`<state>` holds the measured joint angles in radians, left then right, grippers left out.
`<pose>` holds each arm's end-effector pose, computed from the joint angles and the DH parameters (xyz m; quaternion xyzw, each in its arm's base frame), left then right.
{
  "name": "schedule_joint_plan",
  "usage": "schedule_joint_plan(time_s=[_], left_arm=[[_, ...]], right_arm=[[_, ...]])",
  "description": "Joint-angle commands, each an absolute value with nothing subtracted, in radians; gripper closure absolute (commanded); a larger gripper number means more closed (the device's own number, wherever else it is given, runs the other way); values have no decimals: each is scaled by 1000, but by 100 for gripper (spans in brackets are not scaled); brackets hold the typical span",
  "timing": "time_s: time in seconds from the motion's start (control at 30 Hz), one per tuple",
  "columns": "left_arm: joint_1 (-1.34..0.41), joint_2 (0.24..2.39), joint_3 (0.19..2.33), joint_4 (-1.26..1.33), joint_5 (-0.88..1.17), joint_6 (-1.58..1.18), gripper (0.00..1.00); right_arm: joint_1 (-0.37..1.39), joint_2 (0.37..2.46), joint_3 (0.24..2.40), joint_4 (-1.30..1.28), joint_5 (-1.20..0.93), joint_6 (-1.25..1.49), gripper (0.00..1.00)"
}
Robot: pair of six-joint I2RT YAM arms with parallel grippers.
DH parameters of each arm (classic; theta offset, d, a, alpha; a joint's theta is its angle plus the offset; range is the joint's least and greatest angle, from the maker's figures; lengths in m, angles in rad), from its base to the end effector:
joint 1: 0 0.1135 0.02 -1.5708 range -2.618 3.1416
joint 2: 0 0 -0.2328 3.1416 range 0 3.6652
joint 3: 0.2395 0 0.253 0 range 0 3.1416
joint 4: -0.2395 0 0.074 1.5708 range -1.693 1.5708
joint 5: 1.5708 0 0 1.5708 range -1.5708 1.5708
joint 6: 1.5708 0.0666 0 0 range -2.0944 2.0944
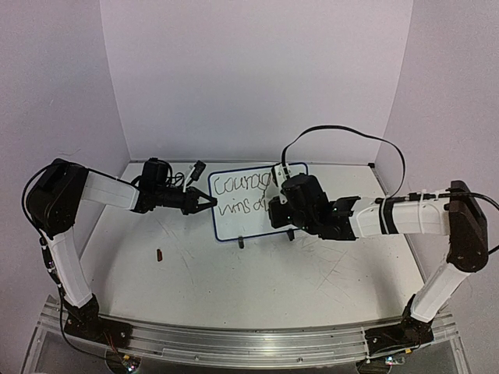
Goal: Write a sentence on the whiteboard
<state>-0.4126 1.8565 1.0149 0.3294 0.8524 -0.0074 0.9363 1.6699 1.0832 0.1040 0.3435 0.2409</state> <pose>0.3434 -0.2051 0.1358 0.3626 0.7279 -0.4448 0.3753 0.2564 0.3105 0.1956 -0.2041 0.8227 0.1615 0.5054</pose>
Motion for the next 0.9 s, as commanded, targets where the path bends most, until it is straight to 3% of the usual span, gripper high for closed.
schedule_joint_plan(time_s=[0.0, 0.87], left_arm=[[-405, 1859, 1034, 268, 664, 77, 100], [-406, 1862, 1042, 258, 666, 80, 100]], right_arm=[[921, 1674, 1098, 112, 365, 267, 100], [898, 1729, 1124, 92, 410, 254, 100]])
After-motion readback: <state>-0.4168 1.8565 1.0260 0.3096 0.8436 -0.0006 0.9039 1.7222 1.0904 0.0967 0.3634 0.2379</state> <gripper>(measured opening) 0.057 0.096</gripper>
